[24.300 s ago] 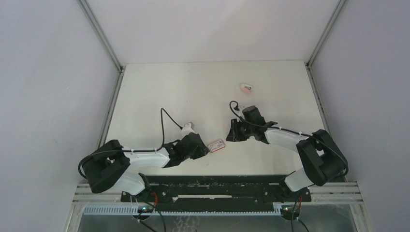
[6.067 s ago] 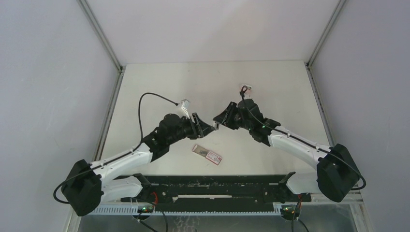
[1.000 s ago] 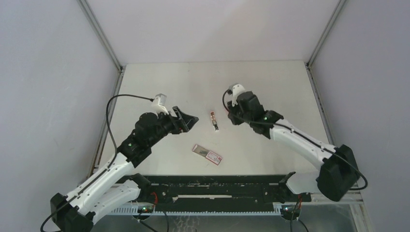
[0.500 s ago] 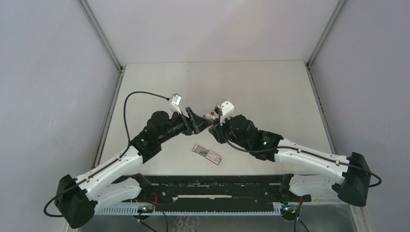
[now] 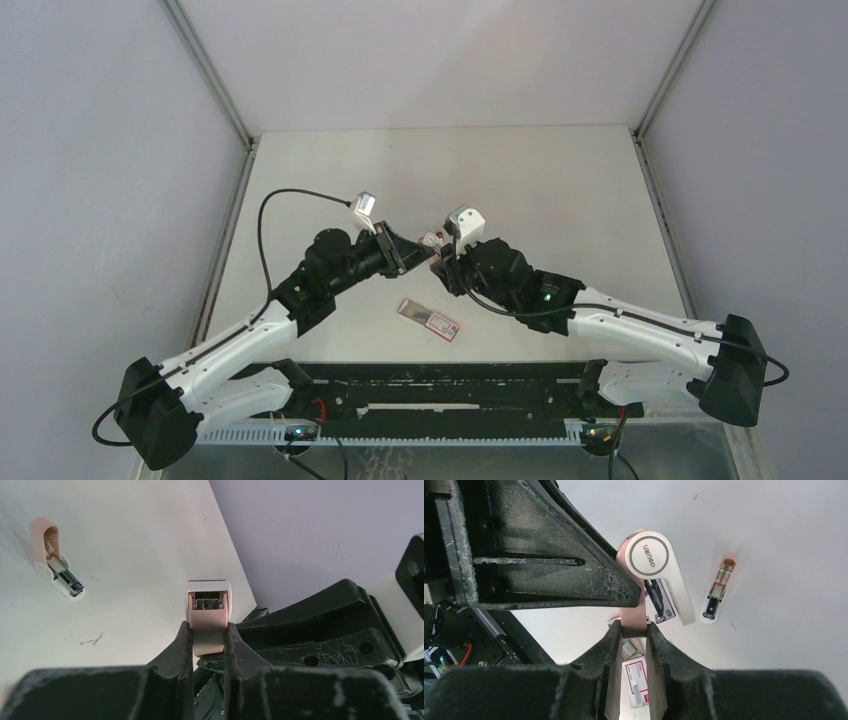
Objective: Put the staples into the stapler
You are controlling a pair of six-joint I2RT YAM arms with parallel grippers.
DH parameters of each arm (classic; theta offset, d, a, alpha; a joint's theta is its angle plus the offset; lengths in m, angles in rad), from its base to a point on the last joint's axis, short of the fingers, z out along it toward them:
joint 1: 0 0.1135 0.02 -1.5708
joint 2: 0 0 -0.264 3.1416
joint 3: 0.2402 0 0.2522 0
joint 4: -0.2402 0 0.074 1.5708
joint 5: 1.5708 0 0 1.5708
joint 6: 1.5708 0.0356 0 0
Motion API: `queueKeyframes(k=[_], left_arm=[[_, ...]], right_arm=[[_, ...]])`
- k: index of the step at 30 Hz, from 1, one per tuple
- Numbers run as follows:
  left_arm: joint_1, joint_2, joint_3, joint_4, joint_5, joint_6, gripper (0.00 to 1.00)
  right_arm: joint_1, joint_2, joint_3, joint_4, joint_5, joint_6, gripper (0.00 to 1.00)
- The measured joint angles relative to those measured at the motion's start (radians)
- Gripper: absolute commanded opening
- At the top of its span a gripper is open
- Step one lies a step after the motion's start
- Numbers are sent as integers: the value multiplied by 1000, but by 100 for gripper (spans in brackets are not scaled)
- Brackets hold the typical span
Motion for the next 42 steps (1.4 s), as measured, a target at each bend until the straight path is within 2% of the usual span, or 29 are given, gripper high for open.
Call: queueKeyframes(k=[3,6,8,12,16,20,28,31,39,42], left_arm=[[-1,0,0,6,2,-2,0],[-1,0,0,0,1,3,0],[-1,-2,0,-11,-1,14,0],[-1,-24,0,-63,2,74,0],[-1,-56,0,-109,61,173,0],[-1,-73,0,-158,169,271,0],[-1,-127,0,-188,351,352,0],[-3,-140,0,-186,399,359,0],[-6,-163,0,-177,471,359,0],[-6,-170,0,-164,490,350,0]], right_arm=[[0,-3,0,-2,-5,-1,55],[0,-30,-1,-9,-45,-9,80],[-2,-71,-2,-20,-77,-18,86],[-45,-190,-2,-45,-185,-28,88],[-183,-255,-2,-65,-373,-26,87],[-327,-235,-2,-100,-587,-23,84],[-353,-137,-2,-144,-895,-22,80],[-343,-105,-2,-143,-972,-17,74],[-301,-56,-2,-104,-1077,16,43],[-301,-40,-2,-95,-1087,27,39]])
